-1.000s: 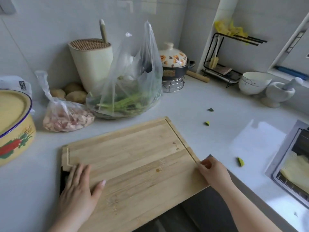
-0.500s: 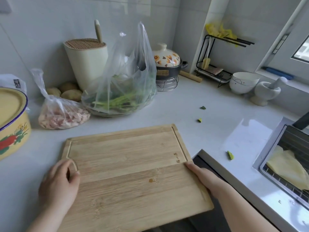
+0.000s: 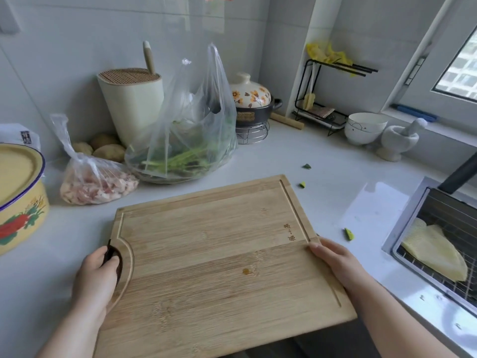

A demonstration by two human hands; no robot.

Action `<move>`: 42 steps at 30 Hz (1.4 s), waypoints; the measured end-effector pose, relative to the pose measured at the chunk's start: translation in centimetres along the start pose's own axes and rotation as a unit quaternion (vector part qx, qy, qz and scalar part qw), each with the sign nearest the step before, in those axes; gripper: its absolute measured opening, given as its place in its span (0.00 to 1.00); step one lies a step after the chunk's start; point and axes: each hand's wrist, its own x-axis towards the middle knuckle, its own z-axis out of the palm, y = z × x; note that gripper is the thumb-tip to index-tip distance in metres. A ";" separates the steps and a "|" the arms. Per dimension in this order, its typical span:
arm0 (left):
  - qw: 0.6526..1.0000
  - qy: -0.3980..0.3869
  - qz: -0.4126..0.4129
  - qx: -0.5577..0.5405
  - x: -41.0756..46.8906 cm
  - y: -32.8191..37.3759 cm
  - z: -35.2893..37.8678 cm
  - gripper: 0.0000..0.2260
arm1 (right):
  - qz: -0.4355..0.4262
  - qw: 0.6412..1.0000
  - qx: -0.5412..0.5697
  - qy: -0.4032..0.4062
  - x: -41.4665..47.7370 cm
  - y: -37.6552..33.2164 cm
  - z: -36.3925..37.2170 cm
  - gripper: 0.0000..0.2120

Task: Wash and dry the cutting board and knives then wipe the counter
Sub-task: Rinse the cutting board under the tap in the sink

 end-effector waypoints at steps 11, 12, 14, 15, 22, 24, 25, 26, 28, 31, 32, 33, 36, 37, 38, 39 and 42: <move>0.957 -0.195 -0.005 -0.214 -6.6 8.8 9.2 0.21 | -0.005 0.990 0.088 0.108 -6.6 -3.0 -12.1 0.04; 0.953 -0.217 0.001 -0.213 -7.5 9.4 10.5 0.21 | -0.006 0.988 0.098 0.120 -7.0 -2.9 -13.7 0.08; 0.945 -0.254 0.013 -0.204 -9.7 10.5 13.1 0.21 | 0.006 0.983 0.108 0.148 -8.4 -2.9 -16.4 0.10; 0.943 -0.268 0.017 -0.195 -10.9 11.0 14.5 0.21 | 0.012 0.978 0.118 0.172 -9.4 -2.8 -17.7 0.06; 0.908 -0.394 0.016 -0.140 -21.9 12.6 26.6 0.19 | -0.047 0.963 0.154 0.215 -17.9 -0.1 -30.7 0.12; 0.899 -0.425 0.015 -0.108 -26.2 12.9 30.1 0.18 | -0.063 0.954 0.153 0.251 -20.5 0.3 -35.0 0.14; 0.894 -0.438 0.013 -0.097 -28.5 13.1 31.9 0.17 | -0.067 0.949 0.156 0.266 -21.7 0.4 -37.0 0.13; 0.889 -0.450 0.006 -0.089 -30.7 13.3 33.6 0.17 | -0.072 0.944 0.159 0.281 -22.8 0.7 -39.1 0.08; 0.878 -0.471 -0.002 -0.079 -35.0 13.8 37.0 0.16 | -0.068 0.930 0.159 0.325 -24.9 1.2 -43.2 0.07; 0.867 -0.493 -0.002 -0.067 -40.8 14.5 41.8 0.17 | -0.042 0.924 0.150 0.350 -27.5 1.6 -48.2 0.09; 0.863 -0.502 0.005 -0.059 -42.4 14.6 43.3 0.17 | -0.034 0.921 0.144 0.360 -28.2 1.9 -49.9 0.09; 0.859 -0.510 0.011 -0.052 -43.9 14.8 44.6 0.17 | -0.029 0.919 0.137 0.367 -28.8 1.8 -51.4 0.10; 0.846 -0.531 0.000 -0.040 -47.3 14.9 47.6 0.15 | -0.030 0.917 0.126 0.378 -30.7 1.6 -54.7 0.03; 0.839 -0.543 -0.009 -0.037 -48.4 15.0 48.2 0.13 | -0.032 0.917 0.118 0.380 -31.4 1.2 -55.2 0.06; 0.830 -0.556 -0.019 -0.036 -49.3 15.1 48.7 0.14 | -0.029 0.916 0.103 0.387 -32.0 0.9 -55.9 0.13; 0.819 -0.572 -0.026 -0.035 -50.0 15.2 49.2 0.14 | -0.019 0.912 0.091 0.400 -32.3 0.5 -56.4 0.17; 0.801 -0.599 -0.016 -0.015 -51.4 15.2 50.9 0.17 | 0.022 0.897 0.094 0.430 -33.0 -0.2 -57.7 0.13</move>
